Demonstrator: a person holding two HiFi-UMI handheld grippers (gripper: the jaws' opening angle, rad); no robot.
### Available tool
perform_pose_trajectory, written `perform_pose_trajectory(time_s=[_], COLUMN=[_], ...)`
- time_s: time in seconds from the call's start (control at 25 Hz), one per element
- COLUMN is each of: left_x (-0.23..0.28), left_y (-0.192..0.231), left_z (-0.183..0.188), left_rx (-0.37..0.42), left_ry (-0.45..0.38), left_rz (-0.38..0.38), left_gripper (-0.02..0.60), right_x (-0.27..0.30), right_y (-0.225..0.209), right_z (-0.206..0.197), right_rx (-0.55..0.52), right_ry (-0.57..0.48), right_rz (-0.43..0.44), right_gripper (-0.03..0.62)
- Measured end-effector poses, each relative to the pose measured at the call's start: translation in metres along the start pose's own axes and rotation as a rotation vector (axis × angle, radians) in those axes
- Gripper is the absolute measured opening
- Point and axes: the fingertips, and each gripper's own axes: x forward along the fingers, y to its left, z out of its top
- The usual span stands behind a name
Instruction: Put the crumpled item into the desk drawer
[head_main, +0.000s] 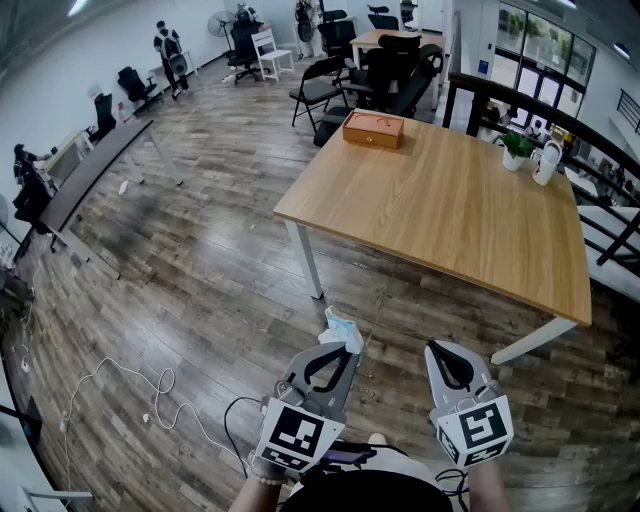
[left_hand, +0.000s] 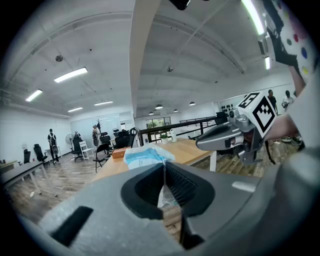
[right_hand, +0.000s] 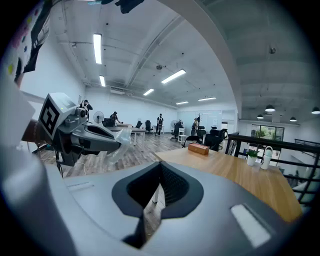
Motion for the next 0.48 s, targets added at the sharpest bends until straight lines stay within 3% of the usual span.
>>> perform_pose_trajectory(time_s=[0.48], left_x=[0.0073], left_y=[0.0001], left_z=[0.0018], left_rx=[-0.002], left_ry=[-0.003], left_rz=[0.003], left_gripper=[0.020], right_x=[0.0026], right_y=[-0.0055], right_z=[-0.0010], right_rx=[-0.001], right_ry=[-0.002], right_rz=[0.008], right_gripper=[-0.002])
